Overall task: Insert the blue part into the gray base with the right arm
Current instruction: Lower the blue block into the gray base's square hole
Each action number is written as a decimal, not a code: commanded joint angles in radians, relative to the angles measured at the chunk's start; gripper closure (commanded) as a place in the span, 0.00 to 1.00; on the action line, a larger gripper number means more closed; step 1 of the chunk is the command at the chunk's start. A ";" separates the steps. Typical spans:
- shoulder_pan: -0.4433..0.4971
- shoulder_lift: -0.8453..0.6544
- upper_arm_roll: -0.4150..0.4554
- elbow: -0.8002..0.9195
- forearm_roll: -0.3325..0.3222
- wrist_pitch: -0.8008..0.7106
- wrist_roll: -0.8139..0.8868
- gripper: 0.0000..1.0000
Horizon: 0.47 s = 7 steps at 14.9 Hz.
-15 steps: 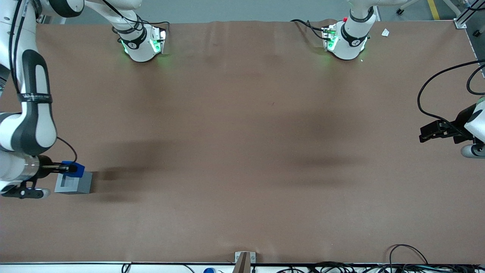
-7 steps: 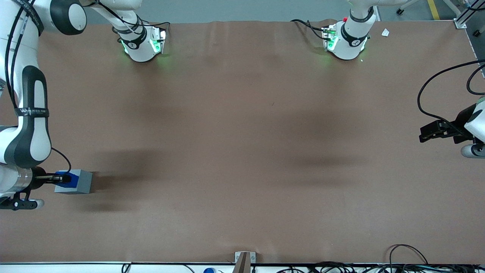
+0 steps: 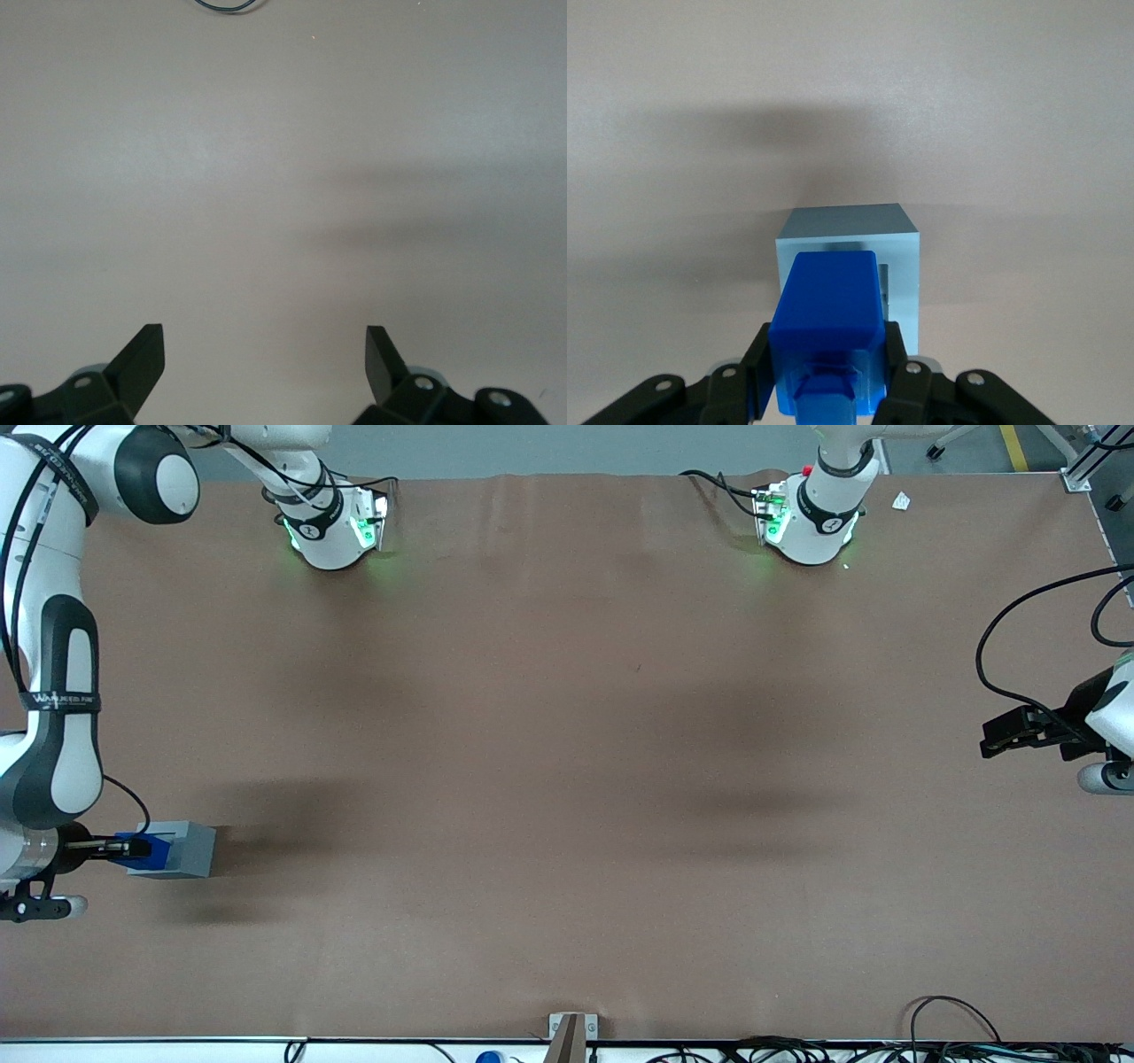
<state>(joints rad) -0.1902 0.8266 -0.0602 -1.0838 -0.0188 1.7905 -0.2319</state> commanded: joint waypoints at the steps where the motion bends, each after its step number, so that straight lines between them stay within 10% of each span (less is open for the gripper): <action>1: -0.015 0.023 0.017 0.035 -0.009 -0.011 -0.014 0.99; 7: -0.032 0.023 0.017 0.025 -0.006 -0.022 -0.014 0.99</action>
<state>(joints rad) -0.1996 0.8391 -0.0602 -1.0837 -0.0188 1.7878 -0.2323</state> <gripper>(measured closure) 0.489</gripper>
